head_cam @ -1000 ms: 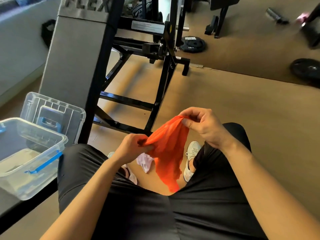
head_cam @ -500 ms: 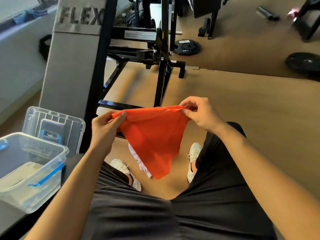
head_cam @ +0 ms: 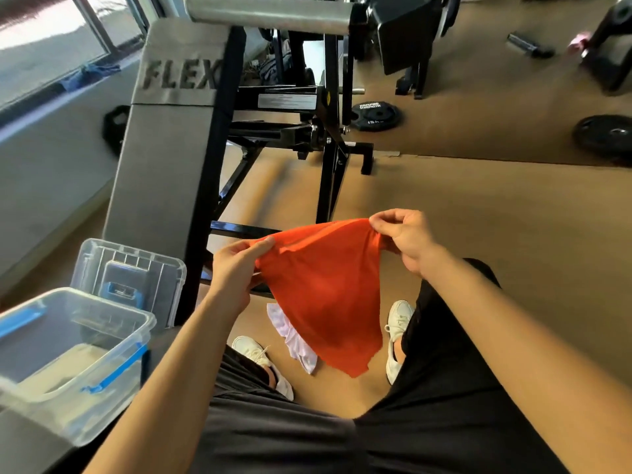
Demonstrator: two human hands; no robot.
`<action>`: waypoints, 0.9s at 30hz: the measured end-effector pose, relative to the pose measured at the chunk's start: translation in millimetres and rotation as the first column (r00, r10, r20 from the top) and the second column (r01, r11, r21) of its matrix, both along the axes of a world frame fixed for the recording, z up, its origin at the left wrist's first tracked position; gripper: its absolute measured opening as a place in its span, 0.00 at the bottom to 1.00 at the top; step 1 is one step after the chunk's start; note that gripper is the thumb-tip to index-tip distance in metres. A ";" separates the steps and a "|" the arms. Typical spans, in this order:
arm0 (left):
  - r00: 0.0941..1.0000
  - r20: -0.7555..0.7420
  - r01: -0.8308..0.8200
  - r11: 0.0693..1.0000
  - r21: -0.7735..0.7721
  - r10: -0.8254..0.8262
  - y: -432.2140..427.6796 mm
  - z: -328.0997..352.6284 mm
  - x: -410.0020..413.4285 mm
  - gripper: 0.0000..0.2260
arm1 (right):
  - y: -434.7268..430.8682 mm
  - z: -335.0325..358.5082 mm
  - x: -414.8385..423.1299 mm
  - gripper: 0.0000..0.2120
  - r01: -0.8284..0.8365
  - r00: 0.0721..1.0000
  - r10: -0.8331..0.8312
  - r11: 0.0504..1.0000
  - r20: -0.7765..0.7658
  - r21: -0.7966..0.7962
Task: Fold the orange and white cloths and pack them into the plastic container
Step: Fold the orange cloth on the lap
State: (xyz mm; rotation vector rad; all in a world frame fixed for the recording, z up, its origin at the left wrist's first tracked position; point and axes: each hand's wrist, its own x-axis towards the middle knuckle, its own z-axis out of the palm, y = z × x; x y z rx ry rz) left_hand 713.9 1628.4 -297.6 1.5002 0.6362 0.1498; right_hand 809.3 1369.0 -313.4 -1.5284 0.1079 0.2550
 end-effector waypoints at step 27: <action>0.967 0.142 0.221 0.974 -0.052 -0.212 -82.6 -6.4 -69.2 0.08 | 38.4 -13.3 -98.5 0.10 -0.101 0.864 0.246 0.939 0.439 -0.327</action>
